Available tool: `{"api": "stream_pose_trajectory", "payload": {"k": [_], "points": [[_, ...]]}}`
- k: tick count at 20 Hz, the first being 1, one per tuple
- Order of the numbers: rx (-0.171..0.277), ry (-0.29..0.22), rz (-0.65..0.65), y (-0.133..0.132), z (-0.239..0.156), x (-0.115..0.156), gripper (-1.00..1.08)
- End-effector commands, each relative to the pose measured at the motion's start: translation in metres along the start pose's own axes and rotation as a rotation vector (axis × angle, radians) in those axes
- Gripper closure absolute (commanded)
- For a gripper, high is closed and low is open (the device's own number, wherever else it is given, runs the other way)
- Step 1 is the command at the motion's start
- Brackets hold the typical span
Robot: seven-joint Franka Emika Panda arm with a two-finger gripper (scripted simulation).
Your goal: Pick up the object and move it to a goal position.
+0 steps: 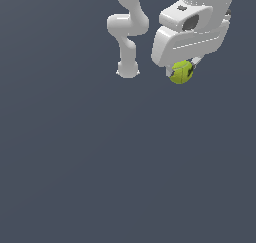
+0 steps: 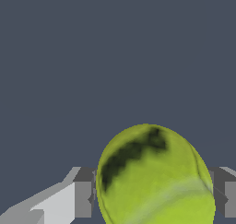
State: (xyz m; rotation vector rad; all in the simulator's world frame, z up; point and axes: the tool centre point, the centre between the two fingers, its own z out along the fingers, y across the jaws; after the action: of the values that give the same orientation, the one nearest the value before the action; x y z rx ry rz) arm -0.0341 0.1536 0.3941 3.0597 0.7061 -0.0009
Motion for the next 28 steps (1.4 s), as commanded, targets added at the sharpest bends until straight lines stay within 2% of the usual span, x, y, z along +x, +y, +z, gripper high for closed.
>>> {"api": "stream_pose_trajectory", "payload": {"k": [1, 14, 28], "points": [[0.0, 0.0, 0.001, -0.011, -0.02, 0.007, 1.08], [0.002, 0.001, 0.002, -0.051, -0.092, 0.033, 1.08], [0.001, 0.001, 0.001, -0.063, -0.114, 0.043, 1.08]]}}
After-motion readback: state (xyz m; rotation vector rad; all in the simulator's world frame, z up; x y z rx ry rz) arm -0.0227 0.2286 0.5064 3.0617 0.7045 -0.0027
